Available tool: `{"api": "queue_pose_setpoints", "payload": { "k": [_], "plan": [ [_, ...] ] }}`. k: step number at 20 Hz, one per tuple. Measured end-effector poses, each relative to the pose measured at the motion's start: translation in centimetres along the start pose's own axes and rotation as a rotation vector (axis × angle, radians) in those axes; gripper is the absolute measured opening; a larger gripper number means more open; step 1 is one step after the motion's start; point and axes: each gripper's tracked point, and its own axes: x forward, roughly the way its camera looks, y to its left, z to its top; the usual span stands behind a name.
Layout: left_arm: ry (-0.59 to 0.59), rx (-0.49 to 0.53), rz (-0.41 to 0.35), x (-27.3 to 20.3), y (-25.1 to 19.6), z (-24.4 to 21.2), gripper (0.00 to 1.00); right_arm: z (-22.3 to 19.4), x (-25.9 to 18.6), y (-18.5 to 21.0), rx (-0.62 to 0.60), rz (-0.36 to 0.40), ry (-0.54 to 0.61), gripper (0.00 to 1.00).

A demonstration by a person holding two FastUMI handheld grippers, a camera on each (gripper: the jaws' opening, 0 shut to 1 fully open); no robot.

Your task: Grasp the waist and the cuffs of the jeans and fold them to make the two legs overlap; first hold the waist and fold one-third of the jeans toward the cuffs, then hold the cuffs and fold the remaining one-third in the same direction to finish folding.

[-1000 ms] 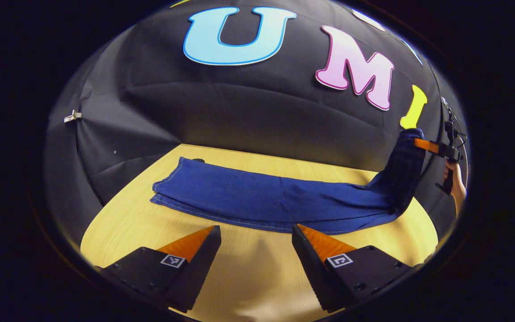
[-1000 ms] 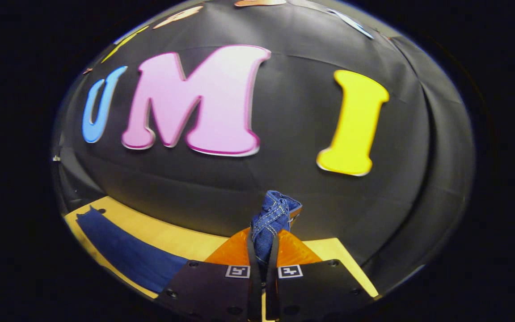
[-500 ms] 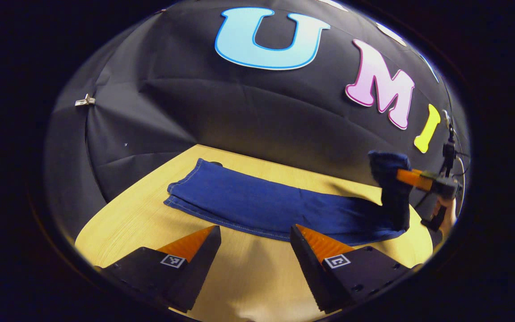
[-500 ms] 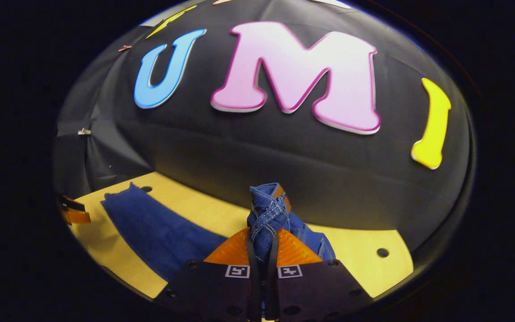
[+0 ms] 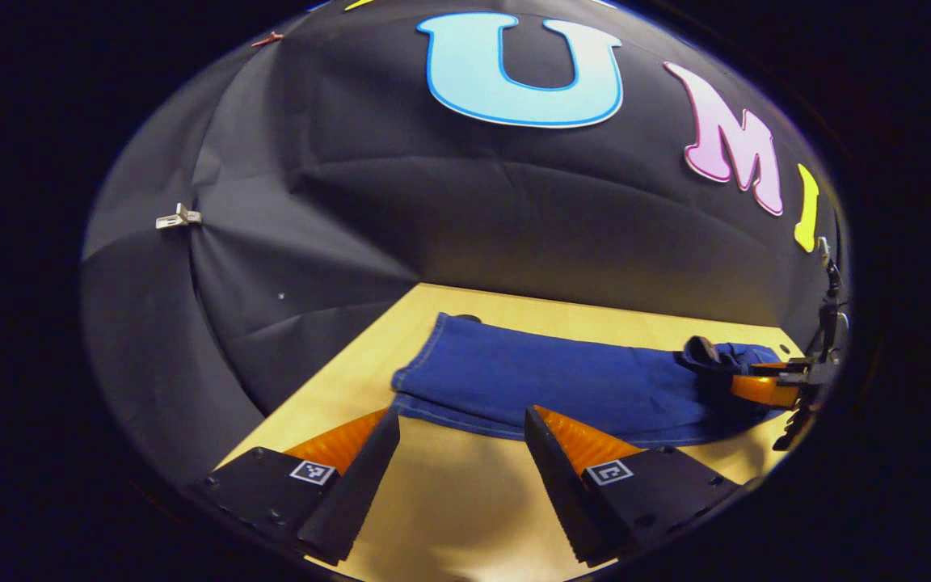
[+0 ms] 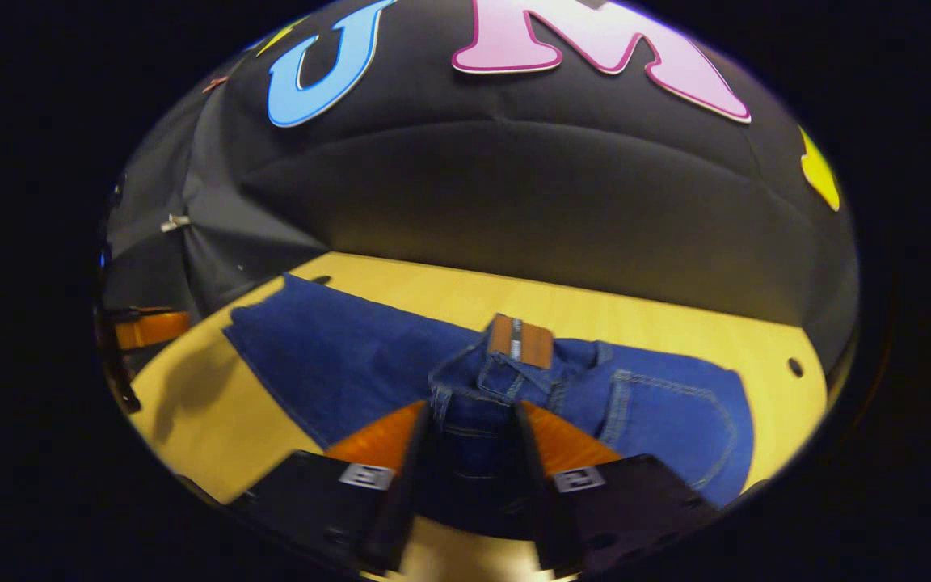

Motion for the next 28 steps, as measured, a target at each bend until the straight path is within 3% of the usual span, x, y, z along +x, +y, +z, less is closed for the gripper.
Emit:
{"api": "queue_pose_setpoints", "payload": {
  "k": [2, 9, 10, 15, 20, 23, 24, 26, 28],
  "plan": [
    [-0.001, -0.013, 0.011, 1.0, 1.1, 0.6, 0.96, -0.5, 0.2, 0.2, -0.024, -0.021, -0.002, 1.0],
    [0.031, -0.091, -0.007, 8.0, 2.5, 1.8, 0.93, -1.1, -4.0, -1.3, 0.122, -0.065, -0.034, 0.99],
    [0.058, -0.096, 0.005, 9.1, 2.7, 1.3, 0.97, -1.5, -4.7, -1.9, 0.122, -0.078, -0.03, 0.98],
    [0.159, -0.058, 0.132, 11.8, 4.0, -1.8, 0.96, -2.8, -6.4, -4.4, 0.123, -0.118, -0.008, 0.99],
    [0.193, -0.065, 0.112, 12.5, 3.4, -3.0, 1.0, -5.1, -8.5, -6.5, 0.181, -0.162, 0.028, 0.99],
    [0.225, -0.047, 0.054, 12.5, 3.0, -3.3, 0.99, -6.8, -10.6, -6.3, 0.198, -0.166, 0.04, 0.99],
    [0.231, -0.043, 0.043, 12.6, 2.6, -3.5, 0.93, -7.7, -11.3, -6.3, 0.206, -0.165, 0.06, 0.99],
    [0.247, -0.028, -0.003, 12.5, 1.4, -3.5, 0.72, -9.7, -12.1, -5.8, 0.227, -0.157, 0.103, 0.99],
    [0.249, -0.022, 0.008, 12.3, 0.2, -3.4, 0.4, -11.3, -12.3, -5.8, 0.225, -0.148, 0.142, 0.99]
  ]
}}
